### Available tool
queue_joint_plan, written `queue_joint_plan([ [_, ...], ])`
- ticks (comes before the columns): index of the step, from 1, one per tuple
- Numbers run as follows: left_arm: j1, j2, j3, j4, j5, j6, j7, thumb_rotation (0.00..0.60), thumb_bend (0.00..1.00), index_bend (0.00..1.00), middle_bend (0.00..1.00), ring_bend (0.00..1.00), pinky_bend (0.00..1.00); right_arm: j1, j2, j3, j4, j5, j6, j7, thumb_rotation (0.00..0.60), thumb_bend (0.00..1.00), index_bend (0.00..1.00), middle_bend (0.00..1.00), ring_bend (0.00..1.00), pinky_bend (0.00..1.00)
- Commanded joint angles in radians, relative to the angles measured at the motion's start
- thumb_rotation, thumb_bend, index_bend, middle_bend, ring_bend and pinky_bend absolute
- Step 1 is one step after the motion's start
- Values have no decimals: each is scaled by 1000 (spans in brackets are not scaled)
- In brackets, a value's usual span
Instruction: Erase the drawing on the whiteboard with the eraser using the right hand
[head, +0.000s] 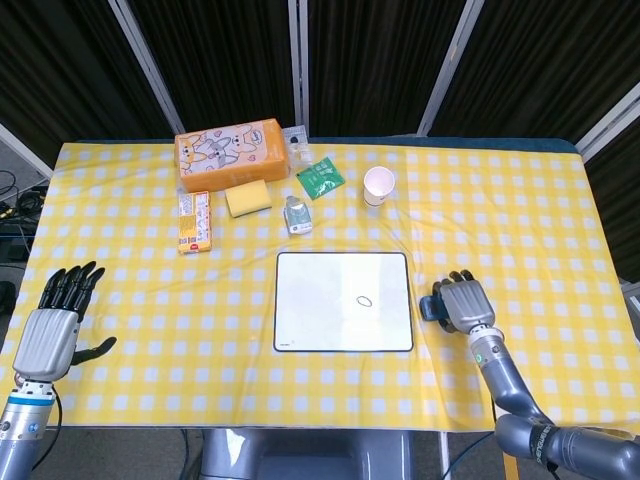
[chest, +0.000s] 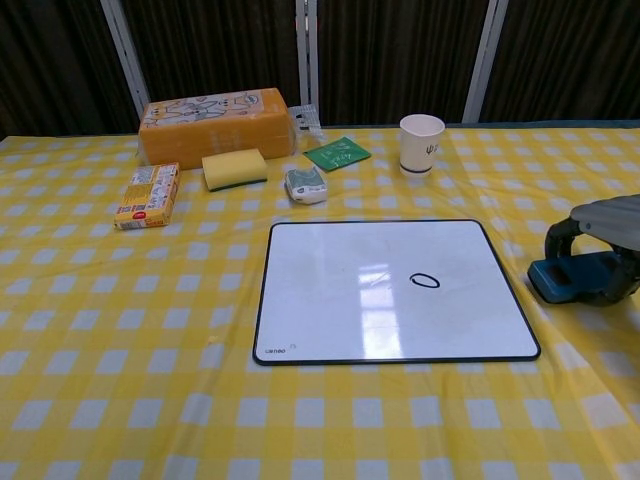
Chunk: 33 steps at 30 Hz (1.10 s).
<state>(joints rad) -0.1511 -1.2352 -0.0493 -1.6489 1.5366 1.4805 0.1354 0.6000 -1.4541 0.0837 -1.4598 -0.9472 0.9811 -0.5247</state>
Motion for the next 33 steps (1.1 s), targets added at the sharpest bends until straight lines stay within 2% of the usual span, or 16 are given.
queue_joint_plan([
  [1, 0, 0, 0, 0, 0, 1, 0, 600, 13, 0, 0, 0, 0, -23, -20, 17, 15, -96, 66, 96, 600, 305, 785, 649, 506, 556],
  [7, 0, 0, 0, 0, 3, 3, -3, 600, 13, 0, 0, 0, 0, -38, 8, 48, -45, -192, 122, 208, 600, 298, 819, 705, 641, 709],
  [10, -1, 0, -1, -1, 2, 3, -4, 600, 14, 0, 0, 0, 0, -38, 36, 74, -153, -243, 147, 265, 600, 297, 822, 706, 711, 772],
  [15, -1, 2, -2, -2, 1, 3, -9, 600, 13, 0, 0, 0, 0, -24, 37, 86, -245, -260, 139, 269, 600, 297, 823, 706, 713, 774],
  [18, -2, 3, -1, -3, 2, 1, -14, 600, 13, 0, 0, 0, 0, 0, -4, 94, -263, -261, 129, 235, 600, 296, 825, 706, 713, 774],
  [24, -3, 9, 1, -2, 3, -2, -31, 600, 13, 0, 0, 0, 0, 54, -119, 112, -222, -207, 94, 170, 600, 295, 827, 706, 713, 774],
  [33, -7, 18, 0, -4, -9, -17, -59, 600, 13, 0, 0, 0, 0, 122, -271, 130, -86, -156, 44, 140, 600, 293, 831, 706, 713, 773],
])
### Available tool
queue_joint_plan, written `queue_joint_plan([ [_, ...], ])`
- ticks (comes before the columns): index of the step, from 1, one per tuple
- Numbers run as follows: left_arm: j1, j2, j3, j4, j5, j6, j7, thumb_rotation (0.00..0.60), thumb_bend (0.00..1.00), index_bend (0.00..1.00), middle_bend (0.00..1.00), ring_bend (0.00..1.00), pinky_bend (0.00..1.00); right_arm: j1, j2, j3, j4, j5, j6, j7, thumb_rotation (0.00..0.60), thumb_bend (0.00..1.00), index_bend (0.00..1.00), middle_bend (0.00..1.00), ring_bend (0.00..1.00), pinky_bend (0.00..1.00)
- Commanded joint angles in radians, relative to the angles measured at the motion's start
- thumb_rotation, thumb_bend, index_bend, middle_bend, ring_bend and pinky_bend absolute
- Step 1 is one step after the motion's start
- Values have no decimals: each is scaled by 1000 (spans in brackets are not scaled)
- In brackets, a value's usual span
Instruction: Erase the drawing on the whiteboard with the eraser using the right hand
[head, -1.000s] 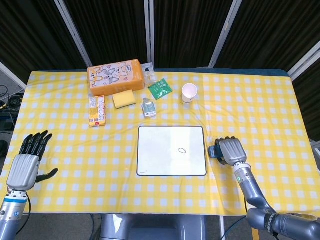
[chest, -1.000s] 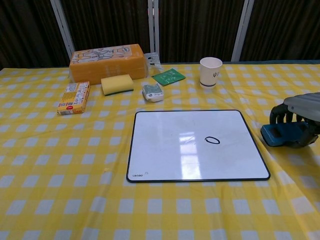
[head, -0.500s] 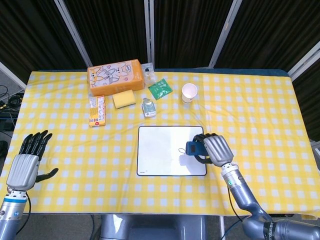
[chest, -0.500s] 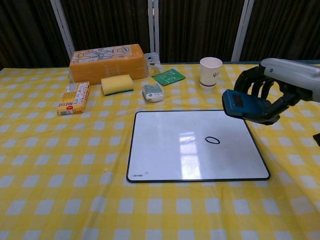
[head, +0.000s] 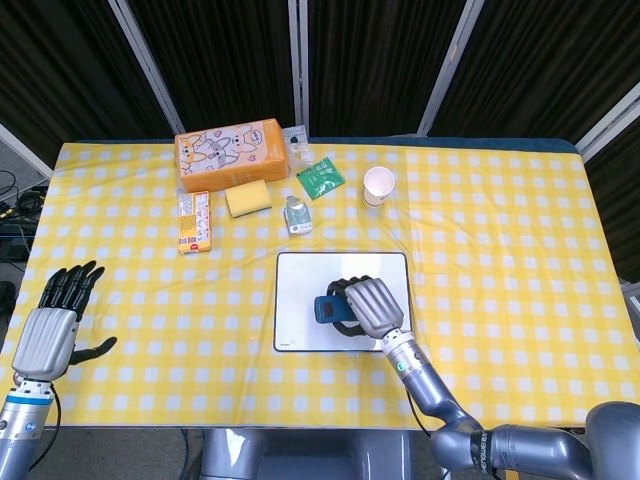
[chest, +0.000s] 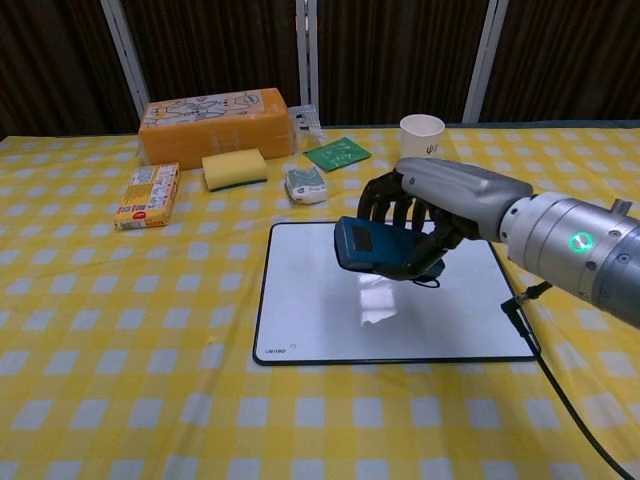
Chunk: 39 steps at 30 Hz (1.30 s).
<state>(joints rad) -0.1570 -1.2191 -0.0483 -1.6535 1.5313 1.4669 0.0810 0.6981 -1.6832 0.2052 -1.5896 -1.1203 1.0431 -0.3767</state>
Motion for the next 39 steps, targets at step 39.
queue_joint_plan([
  [39, -9, 3, -3, 10, -26, -23, -19, 600, 13, 0, 0, 0, 0, 42, -70, 42, 253, 173, -151, 69, 600, 293, 833, 706, 713, 770],
])
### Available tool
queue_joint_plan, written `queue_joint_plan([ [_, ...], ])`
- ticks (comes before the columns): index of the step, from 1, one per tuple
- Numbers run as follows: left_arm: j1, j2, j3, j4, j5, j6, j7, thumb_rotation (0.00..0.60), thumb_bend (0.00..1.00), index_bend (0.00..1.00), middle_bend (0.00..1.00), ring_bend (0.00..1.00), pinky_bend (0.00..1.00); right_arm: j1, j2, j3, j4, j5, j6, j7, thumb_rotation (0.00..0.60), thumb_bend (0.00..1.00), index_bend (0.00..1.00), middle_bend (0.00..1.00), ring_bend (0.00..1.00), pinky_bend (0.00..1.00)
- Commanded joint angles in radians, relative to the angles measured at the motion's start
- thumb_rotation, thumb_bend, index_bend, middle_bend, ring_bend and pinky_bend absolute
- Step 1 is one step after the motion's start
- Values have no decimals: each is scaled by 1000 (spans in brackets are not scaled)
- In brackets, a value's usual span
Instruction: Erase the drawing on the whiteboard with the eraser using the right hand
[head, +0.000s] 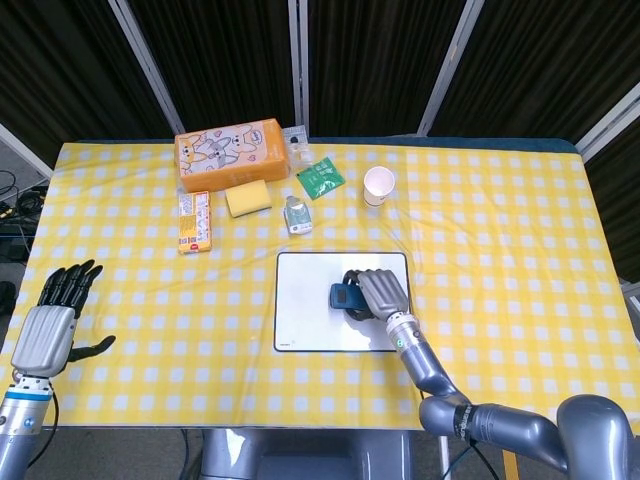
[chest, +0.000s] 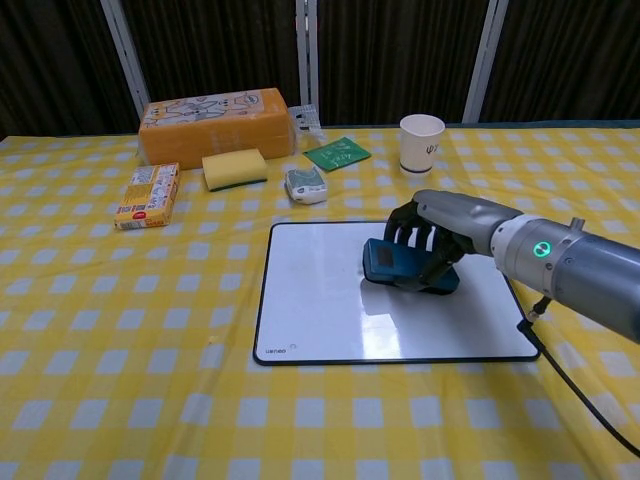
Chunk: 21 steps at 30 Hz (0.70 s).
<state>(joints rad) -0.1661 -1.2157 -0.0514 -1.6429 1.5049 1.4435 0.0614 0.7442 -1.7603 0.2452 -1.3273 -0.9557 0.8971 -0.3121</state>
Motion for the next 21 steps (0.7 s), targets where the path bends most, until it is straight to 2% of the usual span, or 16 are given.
queue_joint_plan([
  [1, 0, 0, 0, -1, 1, 0, 2, 600, 13, 0, 0, 0, 0, -5, 11, 3, -16, 14, -9, 9, 600, 293, 834, 706, 714, 770],
  [13, 0, 0, 5, -4, 9, 3, 9, 600, 13, 0, 0, 0, 0, 22, -33, -10, -106, -2, -40, 44, 600, 292, 833, 706, 713, 770],
  [21, 3, 3, 4, -4, 9, 8, 2, 600, 13, 0, 0, 0, 0, 33, -44, -9, -114, 1, -32, 45, 600, 293, 833, 706, 714, 770],
])
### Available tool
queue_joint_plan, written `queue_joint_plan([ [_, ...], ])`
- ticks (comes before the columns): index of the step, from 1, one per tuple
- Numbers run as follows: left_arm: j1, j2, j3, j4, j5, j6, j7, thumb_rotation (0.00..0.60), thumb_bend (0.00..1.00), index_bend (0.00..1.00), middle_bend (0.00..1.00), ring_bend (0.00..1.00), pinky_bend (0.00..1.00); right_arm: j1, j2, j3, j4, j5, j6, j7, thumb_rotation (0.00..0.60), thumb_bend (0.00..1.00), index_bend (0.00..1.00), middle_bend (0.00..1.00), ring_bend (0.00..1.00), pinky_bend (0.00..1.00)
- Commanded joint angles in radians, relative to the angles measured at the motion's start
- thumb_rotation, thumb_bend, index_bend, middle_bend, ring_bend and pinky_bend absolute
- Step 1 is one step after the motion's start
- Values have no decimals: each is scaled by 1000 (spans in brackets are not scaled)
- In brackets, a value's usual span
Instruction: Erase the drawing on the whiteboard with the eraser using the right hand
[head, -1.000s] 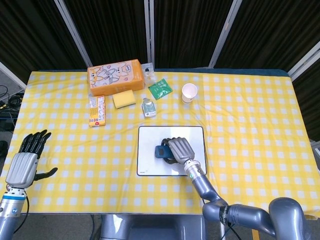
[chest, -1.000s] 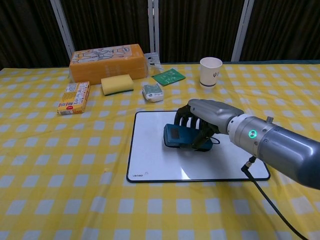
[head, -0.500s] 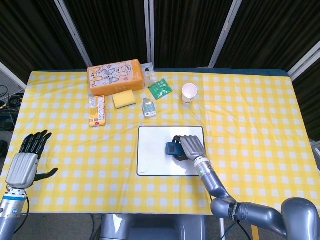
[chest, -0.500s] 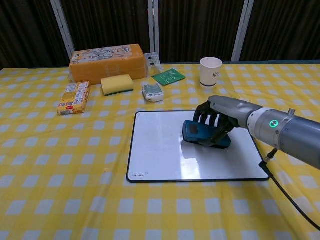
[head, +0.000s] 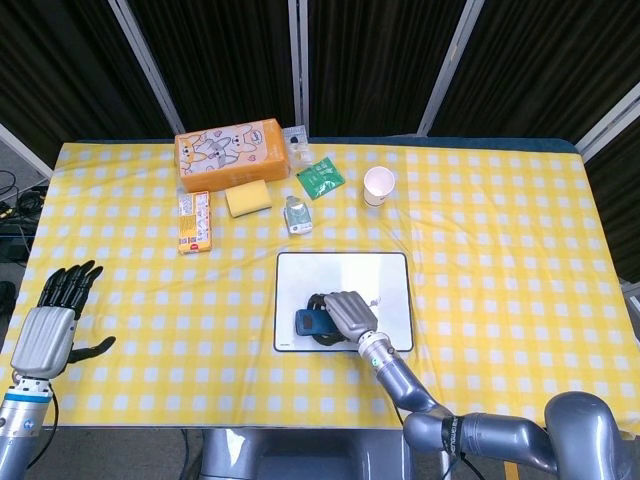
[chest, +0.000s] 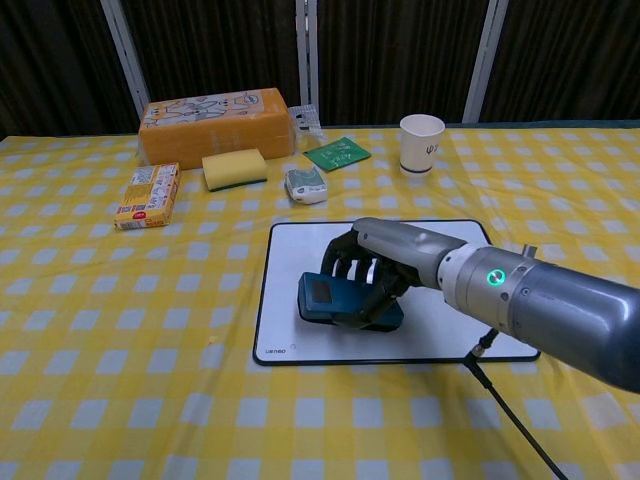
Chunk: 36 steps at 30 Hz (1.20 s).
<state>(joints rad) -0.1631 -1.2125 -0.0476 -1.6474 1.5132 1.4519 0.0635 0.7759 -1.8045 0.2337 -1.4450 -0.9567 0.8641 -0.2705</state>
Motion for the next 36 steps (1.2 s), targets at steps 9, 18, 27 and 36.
queue_joint_plan([
  [9, -1, -2, 0, 0, -2, -3, 6, 600, 13, 0, 0, 0, 0, -3, 16, 24, 73, 23, -2, 46, 600, 293, 832, 706, 713, 770],
  [18, 0, -3, 0, 0, -2, -1, 9, 600, 13, 0, 0, 0, 0, -37, 80, 26, 121, 35, 7, 81, 600, 293, 832, 706, 713, 770],
  [27, 0, -4, 1, -1, 0, 1, 10, 600, 13, 0, 0, 0, 0, -76, 208, 43, 23, 33, 73, 64, 600, 293, 832, 706, 713, 770],
  [36, 1, -4, 2, -10, 14, 10, 18, 600, 13, 0, 0, 0, 0, -97, 235, 17, -83, 6, 100, 64, 600, 292, 831, 706, 714, 770],
])
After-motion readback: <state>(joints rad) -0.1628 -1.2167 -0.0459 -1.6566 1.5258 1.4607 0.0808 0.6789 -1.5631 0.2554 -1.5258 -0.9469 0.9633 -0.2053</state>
